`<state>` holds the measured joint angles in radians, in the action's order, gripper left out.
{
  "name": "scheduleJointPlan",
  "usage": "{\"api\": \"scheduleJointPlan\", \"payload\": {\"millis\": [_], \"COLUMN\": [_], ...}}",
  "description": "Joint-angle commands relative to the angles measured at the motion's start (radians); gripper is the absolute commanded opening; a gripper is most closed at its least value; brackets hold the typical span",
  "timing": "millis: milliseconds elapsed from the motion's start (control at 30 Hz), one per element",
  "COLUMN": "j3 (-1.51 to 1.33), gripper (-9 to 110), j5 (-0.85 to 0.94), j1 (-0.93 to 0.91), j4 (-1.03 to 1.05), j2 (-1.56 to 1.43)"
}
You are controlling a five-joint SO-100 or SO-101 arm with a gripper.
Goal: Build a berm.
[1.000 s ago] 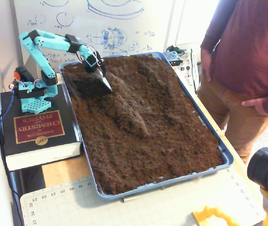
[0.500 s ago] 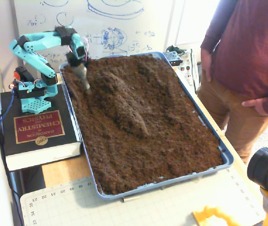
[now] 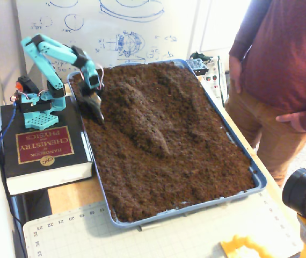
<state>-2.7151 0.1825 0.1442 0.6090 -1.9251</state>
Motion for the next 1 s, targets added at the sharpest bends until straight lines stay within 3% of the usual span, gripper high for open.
{"api": "scheduleJointPlan", "payload": {"millis": [0, 233, 967], "j3": [-0.003, 0.072, 0.371], "gripper": [0, 0, 0], "j5": [0.049, 0.04, 0.035], "j1": [-0.06, -0.098, -0.089], "j4": [-0.137, -0.261, -0.259], "j2": [0.083, 0.187, 0.179]}}
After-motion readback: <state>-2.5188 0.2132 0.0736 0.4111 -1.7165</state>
